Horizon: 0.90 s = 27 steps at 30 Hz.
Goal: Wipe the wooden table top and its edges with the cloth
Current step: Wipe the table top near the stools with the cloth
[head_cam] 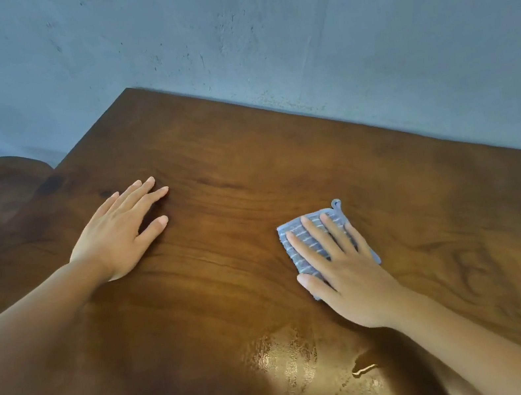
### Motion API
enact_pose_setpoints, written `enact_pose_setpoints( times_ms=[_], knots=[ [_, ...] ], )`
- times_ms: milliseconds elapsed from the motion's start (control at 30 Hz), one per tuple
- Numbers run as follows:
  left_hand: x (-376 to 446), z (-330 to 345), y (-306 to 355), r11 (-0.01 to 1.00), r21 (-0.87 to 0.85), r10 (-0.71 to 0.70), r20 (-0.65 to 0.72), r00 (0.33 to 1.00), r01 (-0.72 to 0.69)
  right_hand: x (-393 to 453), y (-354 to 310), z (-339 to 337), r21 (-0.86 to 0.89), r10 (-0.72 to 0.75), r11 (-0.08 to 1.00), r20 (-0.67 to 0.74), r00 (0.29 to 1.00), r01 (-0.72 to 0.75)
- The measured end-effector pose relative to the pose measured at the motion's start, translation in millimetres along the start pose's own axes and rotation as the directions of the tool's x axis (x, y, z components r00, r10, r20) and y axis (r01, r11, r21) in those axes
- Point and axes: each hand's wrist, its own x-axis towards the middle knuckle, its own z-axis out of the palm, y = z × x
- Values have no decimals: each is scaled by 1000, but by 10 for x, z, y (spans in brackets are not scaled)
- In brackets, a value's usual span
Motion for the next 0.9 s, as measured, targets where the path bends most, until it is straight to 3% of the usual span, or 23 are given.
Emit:
enact_pose_setpoints(
  times_ms=[133, 267, 333, 433, 500, 700, 900],
  knots=[
    [4, 7, 9, 999, 52, -10, 12, 1000, 9, 209, 407, -85, 49, -36, 998, -2, 999, 36],
    [1, -24, 61, 994, 110, -10, 44, 999, 5, 618, 803, -181, 98, 205, 973, 24, 978, -207],
    [-1, -49, 107, 975, 223, -18, 36, 999, 9, 754, 846, -226, 120, 324, 938, 32, 946, -325],
    [-50, -103, 207, 930, 361, -58, -32, 998, 66, 813, 629, -220, 160, 470, 870, 17, 882, -467],
    [-121, -132, 317, 943, 315, -87, -82, 993, 109, 729, 372, -178, 179, 506, 847, 18, 862, -500],
    [-534, -7, 792, 992, -23, -124, -38, 992, 123, -51, -465, 43, 178, 326, 930, 8, 945, -322],
    [-1062, 208, 1100, 1000, -4, -1, 1, 1000, 1, -676, -575, 131, 54, -3, 999, 43, 999, 0]
  ],
)
